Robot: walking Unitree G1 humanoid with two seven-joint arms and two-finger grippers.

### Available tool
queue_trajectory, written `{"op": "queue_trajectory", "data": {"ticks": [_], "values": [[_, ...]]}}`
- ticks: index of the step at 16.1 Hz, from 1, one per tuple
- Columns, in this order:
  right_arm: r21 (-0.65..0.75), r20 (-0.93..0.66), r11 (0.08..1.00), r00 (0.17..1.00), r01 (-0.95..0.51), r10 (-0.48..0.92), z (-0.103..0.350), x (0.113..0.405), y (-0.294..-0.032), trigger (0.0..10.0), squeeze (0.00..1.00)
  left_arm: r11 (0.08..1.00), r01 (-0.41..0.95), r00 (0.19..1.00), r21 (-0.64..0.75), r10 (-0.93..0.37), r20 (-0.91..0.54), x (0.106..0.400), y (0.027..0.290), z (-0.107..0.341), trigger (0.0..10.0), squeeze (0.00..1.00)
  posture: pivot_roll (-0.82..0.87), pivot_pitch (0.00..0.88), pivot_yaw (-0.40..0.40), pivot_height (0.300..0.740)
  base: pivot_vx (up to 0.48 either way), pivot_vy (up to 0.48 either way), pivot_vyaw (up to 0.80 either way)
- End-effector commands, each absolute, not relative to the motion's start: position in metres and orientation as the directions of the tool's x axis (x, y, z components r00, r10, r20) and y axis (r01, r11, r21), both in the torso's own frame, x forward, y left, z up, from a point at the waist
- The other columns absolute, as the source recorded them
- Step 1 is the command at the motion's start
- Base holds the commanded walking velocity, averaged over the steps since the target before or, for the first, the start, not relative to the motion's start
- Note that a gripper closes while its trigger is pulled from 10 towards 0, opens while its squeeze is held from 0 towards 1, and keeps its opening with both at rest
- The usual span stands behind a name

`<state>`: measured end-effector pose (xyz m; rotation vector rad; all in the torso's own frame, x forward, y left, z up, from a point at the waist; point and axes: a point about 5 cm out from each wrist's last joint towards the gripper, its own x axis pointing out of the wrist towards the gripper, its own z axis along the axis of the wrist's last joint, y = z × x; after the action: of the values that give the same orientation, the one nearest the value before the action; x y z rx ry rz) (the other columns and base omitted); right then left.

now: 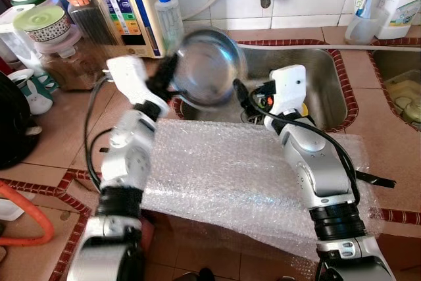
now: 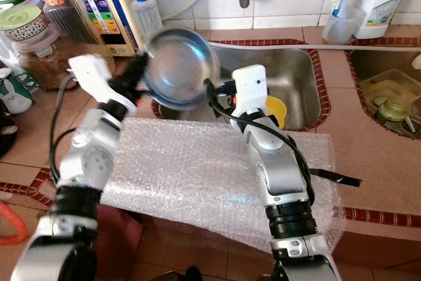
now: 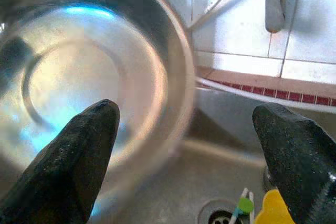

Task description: Kitchen organization

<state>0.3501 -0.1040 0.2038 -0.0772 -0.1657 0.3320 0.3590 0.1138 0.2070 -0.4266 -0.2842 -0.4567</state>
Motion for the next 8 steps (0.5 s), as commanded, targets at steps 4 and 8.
{"op": "queue_trajectory", "data": {"ticks": [4,8], "values": [[-0.074,0.169,0.956,0.941,-0.285,0.294,0.209,0.357,-0.105,10.0,0.00,0.757,0.577,0.800,-0.306,-0.450,0.396,0.346,0.097,0.214,0.0,0.00,-0.21,0.113,0.184,0.740,0.000,0.000,0.00],[-0.034,0.171,0.968,0.953,-0.247,0.250,0.211,0.362,-0.110,0.0,0.00,0.746,0.593,0.788,-0.302,-0.462,0.407,0.342,0.094,0.218,0.0,0.00,-0.21,0.114,0.185,0.740,0.000,0.000,0.00]]}}
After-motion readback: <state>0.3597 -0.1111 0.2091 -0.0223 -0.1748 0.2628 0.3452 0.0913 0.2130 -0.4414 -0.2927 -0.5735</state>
